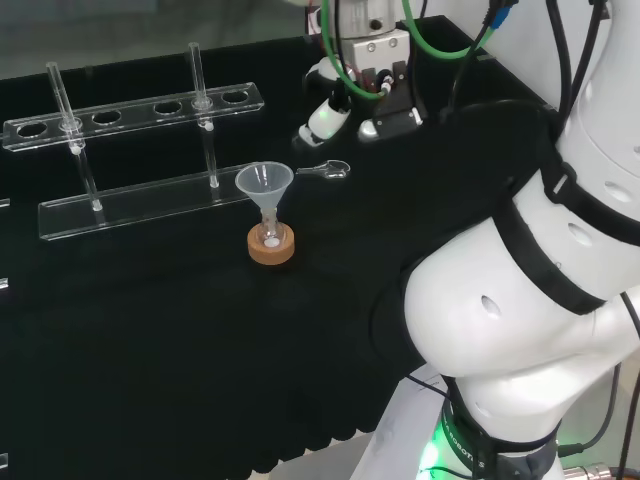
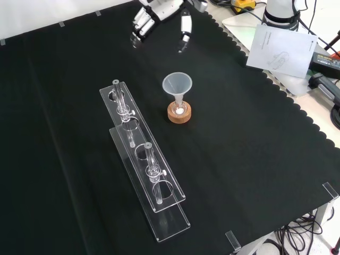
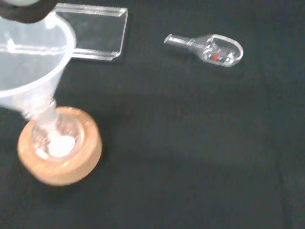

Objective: Remove the funnel from the round-bottom flask.

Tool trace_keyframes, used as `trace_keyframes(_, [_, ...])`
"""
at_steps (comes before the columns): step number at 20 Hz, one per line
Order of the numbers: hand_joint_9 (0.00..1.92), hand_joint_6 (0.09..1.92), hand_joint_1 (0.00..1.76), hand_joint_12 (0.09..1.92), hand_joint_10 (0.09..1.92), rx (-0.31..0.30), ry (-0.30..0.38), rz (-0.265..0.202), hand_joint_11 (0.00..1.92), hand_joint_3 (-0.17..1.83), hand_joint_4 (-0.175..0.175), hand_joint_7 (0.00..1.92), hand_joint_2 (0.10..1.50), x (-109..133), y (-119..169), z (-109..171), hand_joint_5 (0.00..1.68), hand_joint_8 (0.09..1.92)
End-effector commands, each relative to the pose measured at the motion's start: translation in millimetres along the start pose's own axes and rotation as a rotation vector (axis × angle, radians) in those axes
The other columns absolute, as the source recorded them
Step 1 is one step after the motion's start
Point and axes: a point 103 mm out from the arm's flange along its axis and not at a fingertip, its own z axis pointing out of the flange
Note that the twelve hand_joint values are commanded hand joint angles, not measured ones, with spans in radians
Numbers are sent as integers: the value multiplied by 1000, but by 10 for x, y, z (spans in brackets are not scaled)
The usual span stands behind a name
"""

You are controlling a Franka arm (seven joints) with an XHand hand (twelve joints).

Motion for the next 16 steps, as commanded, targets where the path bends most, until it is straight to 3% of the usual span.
trace_keyframes(1, [319, 87, 587, 1424, 692, 65, -37, -24, 337, 346, -9, 42, 632, 360, -159, 23, 166, 620])
trace_keyframes(5, [231, 87, 581, 1455, 742, 83, -104, -47, 295, 313, -8, 2, 644, 576, -178, 29, 141, 575])
trace_keyframes(16, [106, 87, 558, 1497, 797, 140, -172, -96, 258, 273, 0, 0, 653, 895, -81, 58, 84, 372])
